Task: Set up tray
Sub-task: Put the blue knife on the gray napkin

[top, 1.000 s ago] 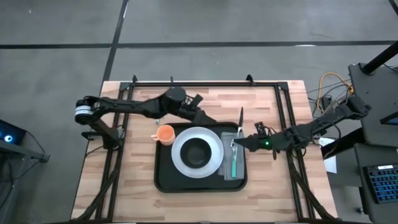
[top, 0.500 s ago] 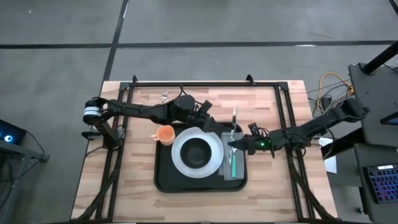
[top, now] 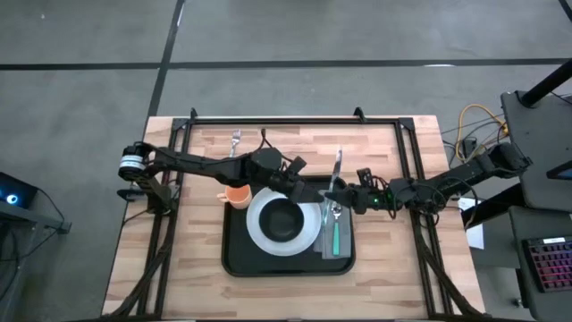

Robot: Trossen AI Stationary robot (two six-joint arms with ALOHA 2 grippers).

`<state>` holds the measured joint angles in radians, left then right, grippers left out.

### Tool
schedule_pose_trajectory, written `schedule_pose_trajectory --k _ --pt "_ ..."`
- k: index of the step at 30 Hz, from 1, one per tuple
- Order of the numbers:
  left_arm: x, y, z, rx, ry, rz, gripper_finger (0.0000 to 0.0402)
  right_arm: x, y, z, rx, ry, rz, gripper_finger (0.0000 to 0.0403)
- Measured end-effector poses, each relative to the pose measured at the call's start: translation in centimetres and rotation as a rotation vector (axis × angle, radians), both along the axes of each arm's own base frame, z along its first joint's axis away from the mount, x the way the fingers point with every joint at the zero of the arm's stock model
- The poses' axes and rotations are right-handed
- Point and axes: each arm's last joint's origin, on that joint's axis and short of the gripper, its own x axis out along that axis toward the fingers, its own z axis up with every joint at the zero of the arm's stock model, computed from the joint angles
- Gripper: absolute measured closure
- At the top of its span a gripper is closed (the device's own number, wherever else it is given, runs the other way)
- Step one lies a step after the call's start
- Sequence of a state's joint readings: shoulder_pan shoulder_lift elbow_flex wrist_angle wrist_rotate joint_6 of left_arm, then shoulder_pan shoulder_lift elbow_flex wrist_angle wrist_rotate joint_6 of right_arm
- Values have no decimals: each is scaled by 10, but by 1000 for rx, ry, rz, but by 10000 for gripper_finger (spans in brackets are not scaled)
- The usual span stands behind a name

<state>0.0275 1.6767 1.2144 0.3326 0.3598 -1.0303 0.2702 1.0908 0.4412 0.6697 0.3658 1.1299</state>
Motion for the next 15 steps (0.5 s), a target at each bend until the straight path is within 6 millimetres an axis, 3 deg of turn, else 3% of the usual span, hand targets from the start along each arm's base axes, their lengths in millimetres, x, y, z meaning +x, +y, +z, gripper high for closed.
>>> schedule_pose_trajectory --k 15 --pt "1 -4 -6 11 19 44 280 12 -10 16 -45 -35 -37 383"
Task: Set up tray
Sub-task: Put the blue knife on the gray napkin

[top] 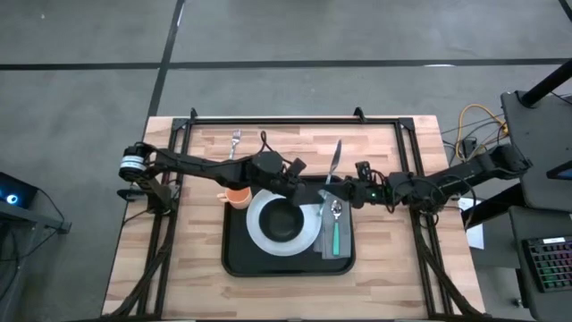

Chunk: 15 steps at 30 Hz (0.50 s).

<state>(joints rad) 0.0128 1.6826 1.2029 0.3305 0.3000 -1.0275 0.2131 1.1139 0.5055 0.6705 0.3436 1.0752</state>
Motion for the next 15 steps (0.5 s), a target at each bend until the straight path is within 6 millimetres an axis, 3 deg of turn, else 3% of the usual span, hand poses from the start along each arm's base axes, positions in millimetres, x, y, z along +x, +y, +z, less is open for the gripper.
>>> schedule_pose_trajectory --k 7,12,15 --pt "0 -3 1 -1 -5 -59 316 8 -5 2 -15 6 -9 383" --pt "0 -4 0 15 -10 -72 378 9 -6 3 -27 3 2 383" --pt "0 -4 1 16 -11 -77 383 9 -6 3 -36 3 2 383"
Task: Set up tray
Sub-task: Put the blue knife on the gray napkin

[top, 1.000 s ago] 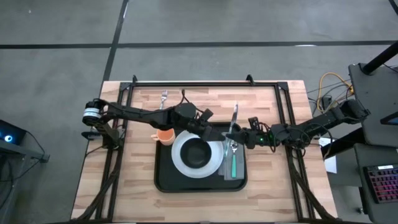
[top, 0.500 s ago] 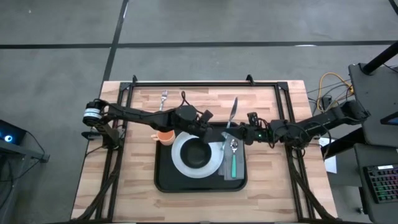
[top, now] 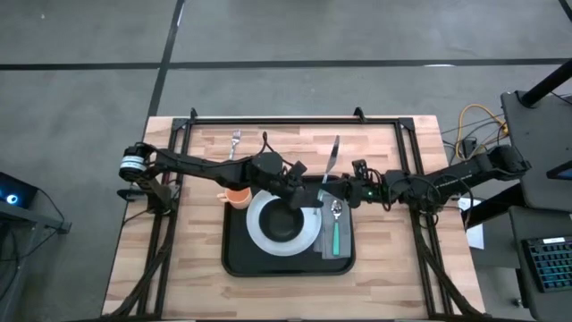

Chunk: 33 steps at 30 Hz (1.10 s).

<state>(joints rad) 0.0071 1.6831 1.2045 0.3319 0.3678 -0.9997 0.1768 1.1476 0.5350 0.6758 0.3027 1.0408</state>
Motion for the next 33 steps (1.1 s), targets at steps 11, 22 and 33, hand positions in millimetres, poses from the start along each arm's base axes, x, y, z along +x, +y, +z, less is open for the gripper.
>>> schedule_pose_trajectory --k 11,22,33 --pt "-3 2 -3 58 69 72 388 -1 -1 1 2 0 -28 257" --pt "-5 11 21 317 231 281 388 -8 13 14 -67 255 -253 188" --pt "-13 15 20 464 417 376 388 -1 7 52 -267 383 -368 204"
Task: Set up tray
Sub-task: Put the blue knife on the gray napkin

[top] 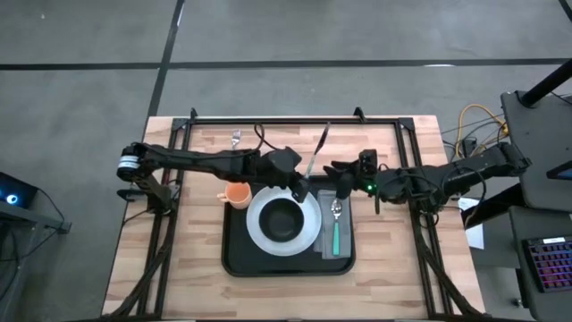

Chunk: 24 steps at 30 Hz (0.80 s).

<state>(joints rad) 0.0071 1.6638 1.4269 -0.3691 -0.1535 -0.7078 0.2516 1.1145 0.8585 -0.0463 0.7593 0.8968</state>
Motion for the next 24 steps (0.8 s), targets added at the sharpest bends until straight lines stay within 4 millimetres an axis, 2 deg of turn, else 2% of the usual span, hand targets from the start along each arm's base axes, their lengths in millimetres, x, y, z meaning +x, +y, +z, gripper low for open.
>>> schedule_pose_trajectory --k 6,13,24 --pt "1 -3 1 27 -11 0 388 3 -11 -2 4 17 17 205" --pt "0 -7 5 134 3 19 388 15 -22 -3 20 3 37 206" --pt "2 -7 -2 162 39 1 388 34 -29 -14 49 -9 106 235"
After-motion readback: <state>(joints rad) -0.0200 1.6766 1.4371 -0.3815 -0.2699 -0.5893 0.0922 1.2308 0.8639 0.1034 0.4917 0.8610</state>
